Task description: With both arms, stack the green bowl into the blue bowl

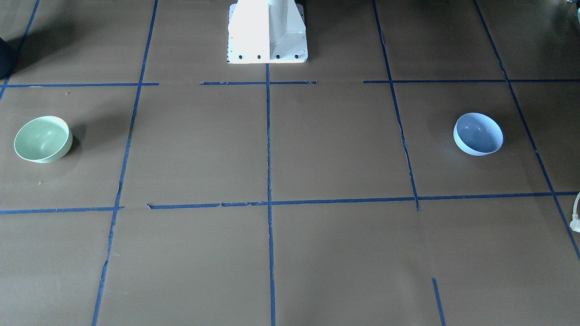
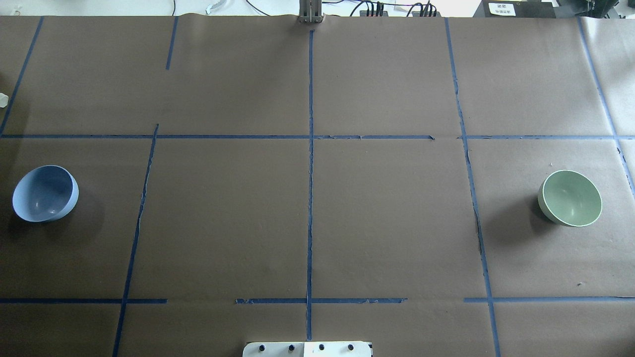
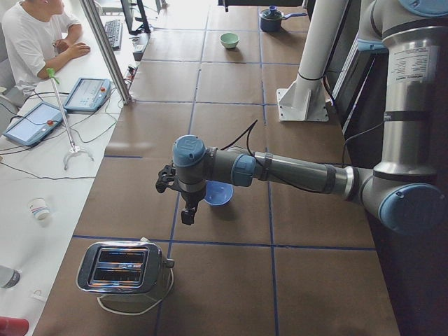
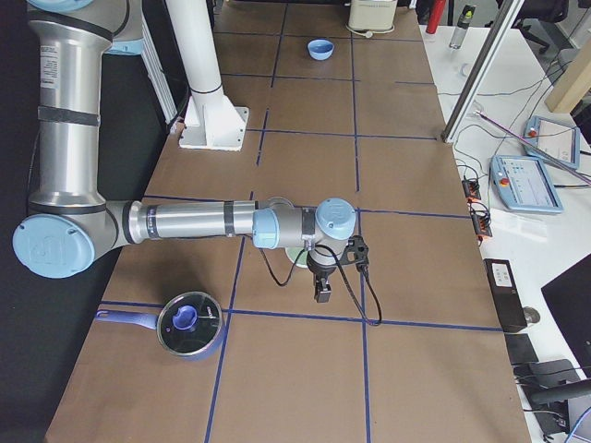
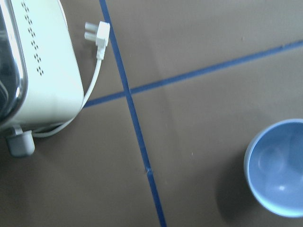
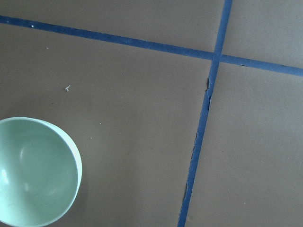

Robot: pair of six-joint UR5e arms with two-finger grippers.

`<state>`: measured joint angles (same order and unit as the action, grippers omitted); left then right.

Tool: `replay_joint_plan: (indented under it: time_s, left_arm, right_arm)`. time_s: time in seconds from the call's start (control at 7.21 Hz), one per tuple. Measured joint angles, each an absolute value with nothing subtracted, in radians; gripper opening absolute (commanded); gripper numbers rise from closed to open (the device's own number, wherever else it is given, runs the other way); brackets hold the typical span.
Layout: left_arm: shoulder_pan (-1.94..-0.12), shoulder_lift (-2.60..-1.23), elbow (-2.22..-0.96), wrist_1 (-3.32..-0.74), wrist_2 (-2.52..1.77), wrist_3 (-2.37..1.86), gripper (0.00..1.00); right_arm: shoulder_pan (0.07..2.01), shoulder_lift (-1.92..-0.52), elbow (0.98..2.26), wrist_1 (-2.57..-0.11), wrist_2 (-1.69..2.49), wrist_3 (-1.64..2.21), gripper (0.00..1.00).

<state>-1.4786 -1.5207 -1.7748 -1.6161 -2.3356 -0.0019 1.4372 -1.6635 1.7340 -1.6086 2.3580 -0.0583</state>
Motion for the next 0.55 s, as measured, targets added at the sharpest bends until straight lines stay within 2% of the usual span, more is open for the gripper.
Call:
replay_joint_plan:
  time_s: [0.28, 0.55]
  left_arm:
    - [-1.358, -1.456, -1.753, -1.880, -2.305, -0.299, 1.00]
    - [-1.198, -1.419, -1.665, -2.155, -2.234, -0.567, 1.00]
  right_arm:
    - [1.433, -1.663, 1.733, -1.608, 2.358, -0.058, 1.00]
    - [1.431, -1.663, 1.733, -1.609, 2.358, -0.058, 1.00]
